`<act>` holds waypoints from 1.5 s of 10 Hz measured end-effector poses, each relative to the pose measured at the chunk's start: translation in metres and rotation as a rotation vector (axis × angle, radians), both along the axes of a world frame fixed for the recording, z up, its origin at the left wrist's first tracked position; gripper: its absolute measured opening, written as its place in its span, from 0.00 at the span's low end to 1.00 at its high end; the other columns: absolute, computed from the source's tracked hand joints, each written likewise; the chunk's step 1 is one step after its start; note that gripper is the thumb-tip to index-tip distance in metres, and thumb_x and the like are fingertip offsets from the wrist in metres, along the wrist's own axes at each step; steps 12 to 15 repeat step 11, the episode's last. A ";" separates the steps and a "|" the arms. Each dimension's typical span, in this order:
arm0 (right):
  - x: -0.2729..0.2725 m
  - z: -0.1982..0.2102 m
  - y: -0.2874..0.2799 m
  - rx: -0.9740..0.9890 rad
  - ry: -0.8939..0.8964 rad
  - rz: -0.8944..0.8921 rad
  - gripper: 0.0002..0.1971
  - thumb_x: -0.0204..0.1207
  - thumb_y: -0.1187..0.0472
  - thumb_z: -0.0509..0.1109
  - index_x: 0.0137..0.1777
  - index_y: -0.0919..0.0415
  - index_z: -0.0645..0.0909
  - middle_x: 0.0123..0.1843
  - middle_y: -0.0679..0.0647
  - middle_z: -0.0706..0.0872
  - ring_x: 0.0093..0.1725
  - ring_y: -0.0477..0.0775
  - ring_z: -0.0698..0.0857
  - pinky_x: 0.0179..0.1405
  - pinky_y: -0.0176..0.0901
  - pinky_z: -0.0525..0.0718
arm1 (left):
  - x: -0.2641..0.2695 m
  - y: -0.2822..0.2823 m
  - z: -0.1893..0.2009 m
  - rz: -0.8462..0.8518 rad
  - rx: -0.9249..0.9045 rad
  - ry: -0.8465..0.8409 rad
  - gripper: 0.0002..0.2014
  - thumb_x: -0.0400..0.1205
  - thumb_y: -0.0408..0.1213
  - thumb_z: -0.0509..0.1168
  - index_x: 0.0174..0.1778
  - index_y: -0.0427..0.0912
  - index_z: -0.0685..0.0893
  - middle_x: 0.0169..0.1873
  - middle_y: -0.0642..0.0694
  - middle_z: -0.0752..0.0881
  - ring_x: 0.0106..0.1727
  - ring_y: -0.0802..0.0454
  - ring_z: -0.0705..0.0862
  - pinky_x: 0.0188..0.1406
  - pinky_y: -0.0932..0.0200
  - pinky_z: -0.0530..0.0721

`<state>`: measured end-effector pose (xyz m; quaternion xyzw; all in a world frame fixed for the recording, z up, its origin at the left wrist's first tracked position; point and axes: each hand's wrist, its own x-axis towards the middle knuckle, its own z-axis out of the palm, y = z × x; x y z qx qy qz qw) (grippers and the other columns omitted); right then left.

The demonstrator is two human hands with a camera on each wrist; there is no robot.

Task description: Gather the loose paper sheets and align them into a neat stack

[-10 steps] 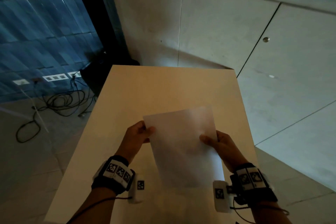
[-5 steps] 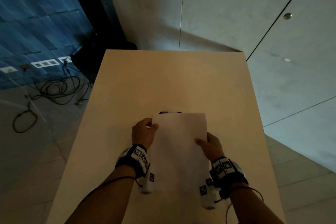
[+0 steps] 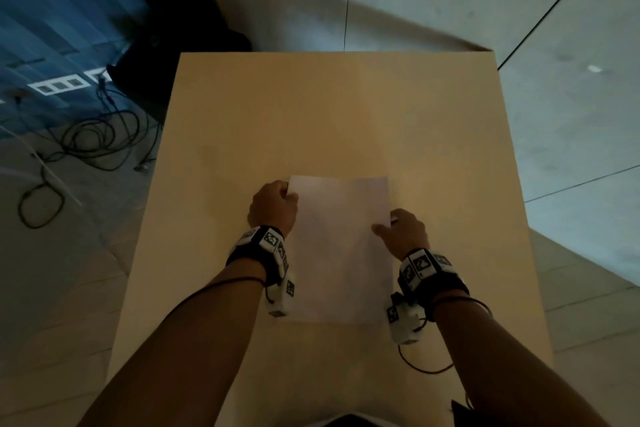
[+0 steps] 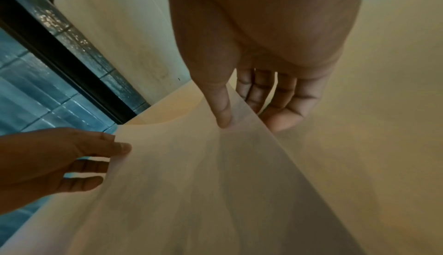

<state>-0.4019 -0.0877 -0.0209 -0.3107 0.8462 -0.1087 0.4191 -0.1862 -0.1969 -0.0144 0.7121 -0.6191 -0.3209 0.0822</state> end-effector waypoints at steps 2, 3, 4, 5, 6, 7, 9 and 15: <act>0.004 -0.002 0.007 0.024 0.113 0.019 0.29 0.74 0.42 0.72 0.69 0.58 0.76 0.70 0.60 0.80 0.68 0.67 0.80 0.63 0.57 0.78 | -0.002 -0.002 -0.005 -0.001 0.052 -0.074 0.20 0.80 0.48 0.66 0.66 0.44 0.82 0.62 0.40 0.83 0.61 0.33 0.82 0.52 0.43 0.80; 0.006 -0.001 0.013 -0.015 0.117 -0.005 0.28 0.74 0.43 0.73 0.67 0.59 0.75 0.69 0.61 0.80 0.67 0.68 0.81 0.61 0.58 0.77 | 0.000 -0.001 -0.003 0.022 0.080 -0.069 0.21 0.80 0.49 0.67 0.67 0.44 0.80 0.65 0.40 0.81 0.63 0.34 0.81 0.56 0.42 0.79; 0.004 0.001 0.025 -0.041 0.073 -0.063 0.26 0.74 0.44 0.73 0.66 0.57 0.76 0.68 0.60 0.81 0.66 0.68 0.81 0.61 0.57 0.78 | 0.009 0.005 -0.001 0.064 0.101 -0.044 0.23 0.80 0.50 0.65 0.70 0.45 0.78 0.68 0.40 0.80 0.66 0.35 0.79 0.61 0.42 0.79; 0.003 0.003 0.046 -0.027 0.053 -0.038 0.24 0.75 0.46 0.72 0.66 0.56 0.77 0.67 0.61 0.82 0.66 0.67 0.82 0.62 0.55 0.79 | 0.023 0.022 0.000 0.053 0.102 -0.032 0.21 0.80 0.49 0.64 0.68 0.45 0.80 0.67 0.40 0.82 0.66 0.36 0.80 0.63 0.43 0.80; 0.002 0.002 0.079 -0.003 0.058 -0.001 0.21 0.75 0.47 0.71 0.65 0.55 0.79 0.65 0.59 0.84 0.63 0.65 0.84 0.61 0.53 0.81 | 0.039 0.052 -0.002 0.030 0.123 -0.025 0.18 0.81 0.47 0.63 0.65 0.46 0.81 0.65 0.40 0.82 0.63 0.37 0.81 0.61 0.45 0.80; 0.004 0.000 0.115 -0.015 0.050 0.023 0.17 0.75 0.48 0.71 0.62 0.52 0.81 0.61 0.57 0.87 0.58 0.61 0.86 0.56 0.48 0.83 | 0.059 0.087 -0.010 -0.051 0.119 -0.080 0.18 0.82 0.44 0.61 0.66 0.45 0.81 0.64 0.39 0.81 0.63 0.37 0.80 0.61 0.47 0.80; 0.008 0.000 0.182 -0.031 0.044 0.044 0.04 0.78 0.52 0.69 0.51 0.42 0.80 0.57 0.54 0.87 0.54 0.58 0.86 0.54 0.45 0.81 | 0.098 0.157 -0.015 -0.168 0.081 -0.172 0.18 0.81 0.43 0.61 0.66 0.46 0.82 0.64 0.40 0.79 0.61 0.38 0.81 0.62 0.48 0.80; 0.003 -0.019 0.243 -0.168 0.053 0.017 0.25 0.72 0.55 0.74 0.42 0.13 0.74 0.43 0.44 0.90 0.41 0.40 0.87 0.45 0.34 0.80 | 0.139 0.219 -0.045 -0.125 -0.015 -0.073 0.15 0.68 0.48 0.59 0.41 0.51 0.90 0.39 0.45 0.90 0.37 0.49 0.89 0.30 0.60 0.87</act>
